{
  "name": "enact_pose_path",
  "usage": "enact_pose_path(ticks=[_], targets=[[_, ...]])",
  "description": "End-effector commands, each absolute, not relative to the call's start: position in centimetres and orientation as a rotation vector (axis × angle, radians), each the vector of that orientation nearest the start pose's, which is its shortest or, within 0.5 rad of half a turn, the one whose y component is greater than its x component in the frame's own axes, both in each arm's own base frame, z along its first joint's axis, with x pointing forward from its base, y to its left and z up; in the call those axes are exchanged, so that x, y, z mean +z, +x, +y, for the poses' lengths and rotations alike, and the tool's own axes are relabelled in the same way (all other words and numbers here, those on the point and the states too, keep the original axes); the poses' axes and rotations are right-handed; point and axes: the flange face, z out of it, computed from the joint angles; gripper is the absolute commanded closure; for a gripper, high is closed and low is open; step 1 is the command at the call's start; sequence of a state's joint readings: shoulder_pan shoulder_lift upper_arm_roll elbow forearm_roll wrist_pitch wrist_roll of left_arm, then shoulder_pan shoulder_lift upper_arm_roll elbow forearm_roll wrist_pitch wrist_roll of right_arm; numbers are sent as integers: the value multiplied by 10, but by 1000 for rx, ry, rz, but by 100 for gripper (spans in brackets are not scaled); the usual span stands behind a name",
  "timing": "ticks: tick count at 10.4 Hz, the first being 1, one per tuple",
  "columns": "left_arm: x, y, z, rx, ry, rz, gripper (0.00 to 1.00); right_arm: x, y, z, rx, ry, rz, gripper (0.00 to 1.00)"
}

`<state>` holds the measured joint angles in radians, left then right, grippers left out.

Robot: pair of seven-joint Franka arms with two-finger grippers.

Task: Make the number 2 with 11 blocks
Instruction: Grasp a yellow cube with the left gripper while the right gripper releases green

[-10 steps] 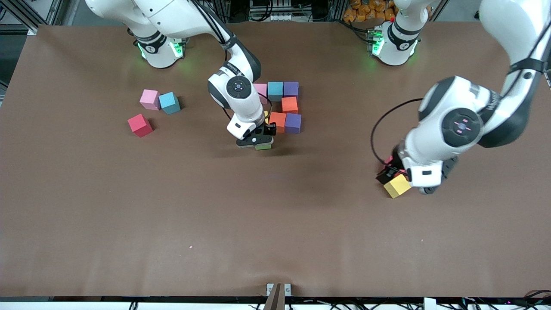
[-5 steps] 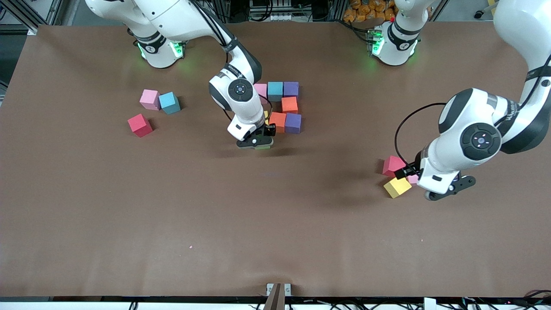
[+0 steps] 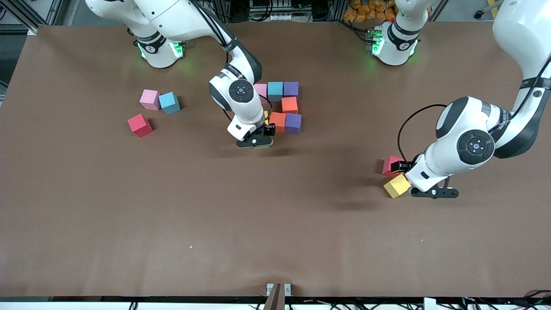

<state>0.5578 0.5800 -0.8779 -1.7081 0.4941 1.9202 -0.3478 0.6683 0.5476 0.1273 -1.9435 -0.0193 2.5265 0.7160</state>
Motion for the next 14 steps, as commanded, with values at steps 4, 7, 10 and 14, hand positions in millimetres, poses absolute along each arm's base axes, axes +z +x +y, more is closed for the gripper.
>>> enact_pose_path(ticks=[4,7,10,14], targets=[[289,640,-103,144,-3023,676,0,196,438,446,40,-3085,-45,57],[264,636,-109,79,-3012,738,0,197,439,446,42,-3086,-40,4],[244,635,-112,44,-2991,795,0,214,447,443,10,-3072,-41,0],[236,634,-122,16,-2917,883,0,293,476,405,-3,-3089,-95,0]])
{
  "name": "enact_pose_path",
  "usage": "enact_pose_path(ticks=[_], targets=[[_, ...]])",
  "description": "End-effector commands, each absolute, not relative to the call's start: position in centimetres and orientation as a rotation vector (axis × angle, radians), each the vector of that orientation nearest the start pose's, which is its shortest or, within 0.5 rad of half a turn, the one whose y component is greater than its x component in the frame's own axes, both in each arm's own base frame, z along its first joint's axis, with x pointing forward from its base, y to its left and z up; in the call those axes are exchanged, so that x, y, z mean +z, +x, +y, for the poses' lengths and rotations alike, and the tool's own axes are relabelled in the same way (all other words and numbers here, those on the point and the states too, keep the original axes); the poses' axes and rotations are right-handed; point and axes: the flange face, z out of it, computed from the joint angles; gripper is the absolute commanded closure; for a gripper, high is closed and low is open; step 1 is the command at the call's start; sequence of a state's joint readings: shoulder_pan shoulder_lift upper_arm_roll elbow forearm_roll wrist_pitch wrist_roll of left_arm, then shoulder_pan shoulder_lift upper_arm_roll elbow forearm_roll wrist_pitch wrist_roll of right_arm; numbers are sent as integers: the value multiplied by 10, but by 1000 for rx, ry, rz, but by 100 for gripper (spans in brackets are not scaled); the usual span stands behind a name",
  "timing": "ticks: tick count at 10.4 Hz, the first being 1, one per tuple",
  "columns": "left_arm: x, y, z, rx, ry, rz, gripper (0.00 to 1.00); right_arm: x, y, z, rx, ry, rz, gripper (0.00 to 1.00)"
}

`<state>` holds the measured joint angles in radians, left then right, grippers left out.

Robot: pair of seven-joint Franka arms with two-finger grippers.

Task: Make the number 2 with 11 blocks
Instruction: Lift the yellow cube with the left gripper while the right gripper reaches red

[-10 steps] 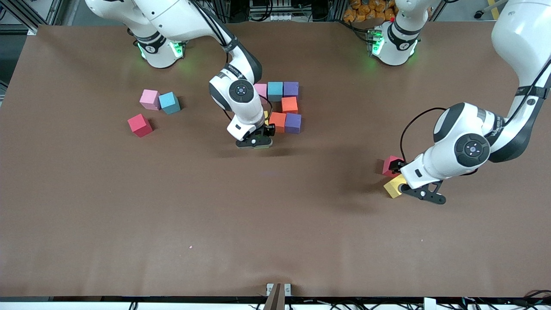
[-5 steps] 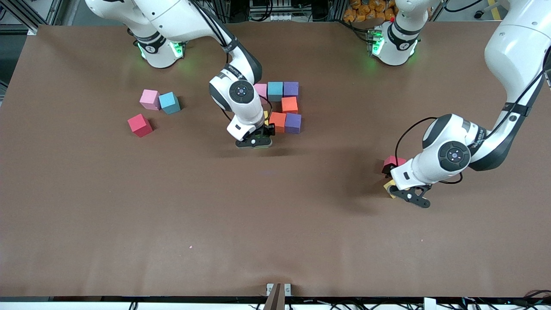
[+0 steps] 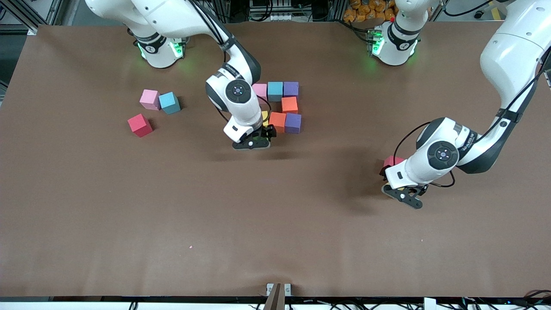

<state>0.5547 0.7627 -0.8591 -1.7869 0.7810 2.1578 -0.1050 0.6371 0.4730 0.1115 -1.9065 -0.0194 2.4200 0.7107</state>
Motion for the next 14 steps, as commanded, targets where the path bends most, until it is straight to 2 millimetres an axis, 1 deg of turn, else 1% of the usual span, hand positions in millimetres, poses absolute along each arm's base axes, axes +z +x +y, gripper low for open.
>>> enact_pose_path(ticks=[1,2,3,4,5,6,7,8,11,13,14], targets=[[235,632,-125,13,-2910,897,0,321,492,376,-16,-3090,-137,0],[232,631,-129,-3,-2878,931,0,339,495,353,22,-3107,-174,0],[225,630,-129,-11,-2849,963,0,348,494,327,62,-3120,-271,0],[221,627,-129,-16,-2846,975,0,351,497,284,71,-3121,-318,0],[220,627,-127,-29,-2845,997,0,354,494,245,84,-3122,-375,0],[217,629,-120,-35,-2824,1044,0,359,493,209,91,-3114,-450,0],[216,629,-118,-43,-2817,1069,0,360,485,181,100,-3115,-475,0],[214,627,-118,-40,-2818,1075,0,360,480,156,105,-3114,-488,0],[213,627,-117,-41,-2817,1074,0,352,458,103,146,-3097,-595,0],[207,623,-114,-20,-2794,1098,0,336,447,58,203,-3073,-648,0],[205,622,-105,-9,-2779,1125,0,328,445,38,231,-3059,-660,0]])
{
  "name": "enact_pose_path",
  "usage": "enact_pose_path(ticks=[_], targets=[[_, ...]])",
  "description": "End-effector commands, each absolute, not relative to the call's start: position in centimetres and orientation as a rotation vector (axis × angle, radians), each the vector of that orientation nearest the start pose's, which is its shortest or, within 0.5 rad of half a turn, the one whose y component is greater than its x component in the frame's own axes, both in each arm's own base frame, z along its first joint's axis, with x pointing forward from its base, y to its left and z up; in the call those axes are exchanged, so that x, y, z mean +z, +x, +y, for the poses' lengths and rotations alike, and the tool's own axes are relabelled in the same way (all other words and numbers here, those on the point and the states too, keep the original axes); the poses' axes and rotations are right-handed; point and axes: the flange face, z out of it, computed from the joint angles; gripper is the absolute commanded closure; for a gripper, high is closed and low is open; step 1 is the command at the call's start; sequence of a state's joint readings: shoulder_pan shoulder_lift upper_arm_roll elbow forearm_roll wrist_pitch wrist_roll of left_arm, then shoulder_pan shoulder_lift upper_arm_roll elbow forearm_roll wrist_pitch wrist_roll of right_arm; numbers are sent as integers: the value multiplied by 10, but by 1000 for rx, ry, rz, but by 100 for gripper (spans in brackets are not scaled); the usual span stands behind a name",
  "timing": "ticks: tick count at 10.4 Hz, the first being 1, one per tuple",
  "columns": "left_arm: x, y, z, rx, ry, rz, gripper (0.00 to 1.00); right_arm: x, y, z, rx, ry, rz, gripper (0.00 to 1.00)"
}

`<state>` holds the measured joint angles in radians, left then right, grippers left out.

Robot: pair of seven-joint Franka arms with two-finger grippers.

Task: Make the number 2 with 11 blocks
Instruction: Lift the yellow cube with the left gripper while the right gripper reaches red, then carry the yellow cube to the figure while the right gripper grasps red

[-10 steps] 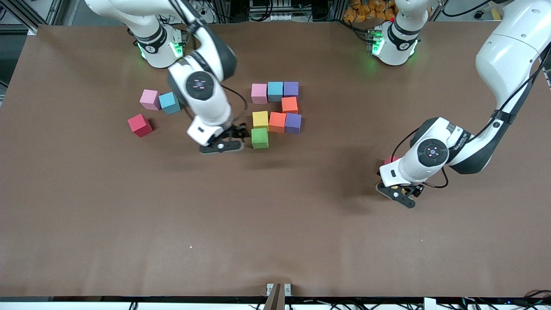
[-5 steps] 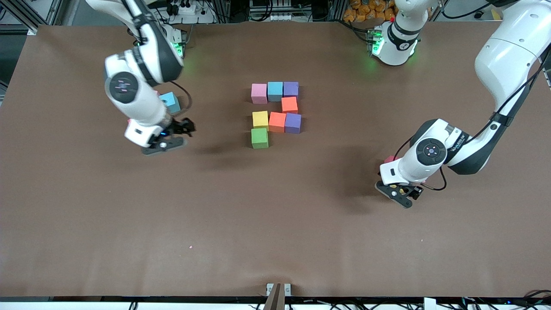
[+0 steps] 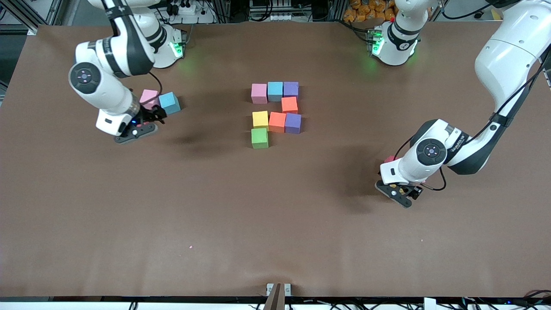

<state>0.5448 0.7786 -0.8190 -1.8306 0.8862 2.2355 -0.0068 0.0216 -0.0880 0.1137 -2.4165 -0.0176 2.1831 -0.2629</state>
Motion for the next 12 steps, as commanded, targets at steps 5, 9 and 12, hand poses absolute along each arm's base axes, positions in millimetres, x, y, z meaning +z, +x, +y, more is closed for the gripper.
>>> enact_pose_path(ticks=[5,9,12], targets=[[201,615,-84,0,-2774,1157,0,265,400,0,177,-3052,-706,0],[204,612,-79,2,-2773,1154,0,248,388,-13,211,-3031,-731,0],[213,615,-90,-29,-2778,1170,0,230,390,-13,197,-3000,-804,0]])
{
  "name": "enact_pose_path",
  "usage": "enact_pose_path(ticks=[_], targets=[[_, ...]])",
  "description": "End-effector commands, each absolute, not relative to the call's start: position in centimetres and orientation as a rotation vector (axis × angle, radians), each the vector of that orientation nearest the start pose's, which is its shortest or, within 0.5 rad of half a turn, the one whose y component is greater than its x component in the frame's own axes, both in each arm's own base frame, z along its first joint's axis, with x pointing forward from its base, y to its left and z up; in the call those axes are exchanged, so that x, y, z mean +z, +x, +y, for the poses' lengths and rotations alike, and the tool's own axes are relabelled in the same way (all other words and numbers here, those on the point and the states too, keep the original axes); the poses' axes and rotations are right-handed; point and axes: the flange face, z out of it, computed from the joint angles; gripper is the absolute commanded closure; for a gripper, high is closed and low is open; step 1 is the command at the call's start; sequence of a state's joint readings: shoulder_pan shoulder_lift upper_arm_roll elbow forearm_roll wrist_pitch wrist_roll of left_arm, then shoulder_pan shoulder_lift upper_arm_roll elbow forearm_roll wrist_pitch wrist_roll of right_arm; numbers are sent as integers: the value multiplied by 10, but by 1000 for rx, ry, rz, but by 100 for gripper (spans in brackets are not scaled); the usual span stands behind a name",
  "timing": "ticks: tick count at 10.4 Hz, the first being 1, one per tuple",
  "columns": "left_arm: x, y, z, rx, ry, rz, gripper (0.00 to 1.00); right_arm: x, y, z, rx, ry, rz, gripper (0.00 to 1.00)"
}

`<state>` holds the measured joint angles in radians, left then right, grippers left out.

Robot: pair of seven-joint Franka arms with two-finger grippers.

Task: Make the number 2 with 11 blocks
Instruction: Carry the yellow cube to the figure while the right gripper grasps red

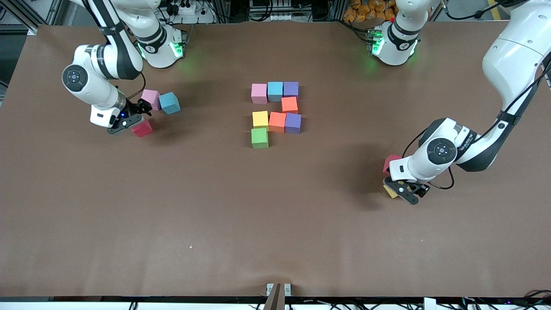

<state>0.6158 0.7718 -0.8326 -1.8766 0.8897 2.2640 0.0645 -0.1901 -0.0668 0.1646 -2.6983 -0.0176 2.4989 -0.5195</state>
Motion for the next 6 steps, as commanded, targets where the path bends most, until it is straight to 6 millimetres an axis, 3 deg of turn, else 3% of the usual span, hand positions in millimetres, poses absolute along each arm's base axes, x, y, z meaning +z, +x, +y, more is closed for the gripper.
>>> enact_pose_path(ticks=[1,3,6], targets=[[214,615,-91,-32,-2778,1170,0,224,390,-13,204,-2994,-808,0],[214,616,-90,-35,-2779,1168,0,211,390,-15,206,-2966,-889,0],[214,617,-90,-34,-2781,1170,0,206,387,-28,221,-2962,-864,0]])
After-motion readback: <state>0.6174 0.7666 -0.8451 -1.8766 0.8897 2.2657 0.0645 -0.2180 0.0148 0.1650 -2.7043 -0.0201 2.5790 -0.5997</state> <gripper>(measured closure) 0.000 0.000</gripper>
